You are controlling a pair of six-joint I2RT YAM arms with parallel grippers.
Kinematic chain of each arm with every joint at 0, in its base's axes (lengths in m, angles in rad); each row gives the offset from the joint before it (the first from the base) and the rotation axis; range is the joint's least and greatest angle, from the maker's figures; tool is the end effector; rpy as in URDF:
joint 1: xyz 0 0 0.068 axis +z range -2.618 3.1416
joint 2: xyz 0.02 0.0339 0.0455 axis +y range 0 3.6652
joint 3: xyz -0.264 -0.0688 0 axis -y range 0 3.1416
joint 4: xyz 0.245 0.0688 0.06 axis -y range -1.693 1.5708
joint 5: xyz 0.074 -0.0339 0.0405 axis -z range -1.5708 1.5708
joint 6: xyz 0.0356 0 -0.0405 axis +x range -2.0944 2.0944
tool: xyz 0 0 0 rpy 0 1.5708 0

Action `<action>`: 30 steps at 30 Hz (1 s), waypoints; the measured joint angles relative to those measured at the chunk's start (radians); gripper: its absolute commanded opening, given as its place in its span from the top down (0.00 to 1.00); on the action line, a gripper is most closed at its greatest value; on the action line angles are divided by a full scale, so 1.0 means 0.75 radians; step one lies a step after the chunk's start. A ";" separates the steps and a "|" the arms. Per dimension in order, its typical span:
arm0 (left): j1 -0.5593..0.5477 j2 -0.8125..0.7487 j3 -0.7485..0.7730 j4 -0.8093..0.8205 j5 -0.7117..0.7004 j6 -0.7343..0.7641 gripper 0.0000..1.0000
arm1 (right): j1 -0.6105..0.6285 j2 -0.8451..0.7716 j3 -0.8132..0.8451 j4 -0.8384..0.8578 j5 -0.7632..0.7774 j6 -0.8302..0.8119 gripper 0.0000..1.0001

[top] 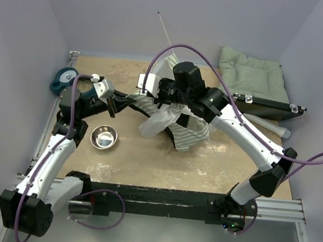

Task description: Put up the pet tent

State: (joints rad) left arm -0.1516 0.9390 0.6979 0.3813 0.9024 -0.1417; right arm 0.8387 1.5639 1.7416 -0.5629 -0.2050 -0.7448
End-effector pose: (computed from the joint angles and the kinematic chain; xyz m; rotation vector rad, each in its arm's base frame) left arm 0.2048 -0.0596 0.3397 0.7604 1.3477 -0.8751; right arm 0.2283 0.2649 0.4390 -1.4840 1.2752 0.2623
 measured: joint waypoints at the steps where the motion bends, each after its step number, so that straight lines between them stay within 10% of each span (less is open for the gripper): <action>1: 0.000 -0.011 0.056 -0.121 0.001 0.091 1.00 | -0.001 0.003 -0.012 -0.013 -0.004 -0.011 1.00; 18: 0.002 0.139 0.651 -1.329 0.030 0.690 1.00 | 0.035 0.008 -0.144 0.012 -0.088 -0.086 1.00; 30: 0.002 0.182 0.719 -1.569 0.046 0.775 1.00 | 0.062 0.007 -0.176 0.021 -0.083 -0.117 1.00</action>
State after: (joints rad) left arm -0.1505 1.0752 1.2369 -0.7956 0.9367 0.4397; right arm 0.8852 1.5692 1.6096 -0.5472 -0.2672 -0.8326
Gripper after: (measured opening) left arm 0.109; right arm 0.022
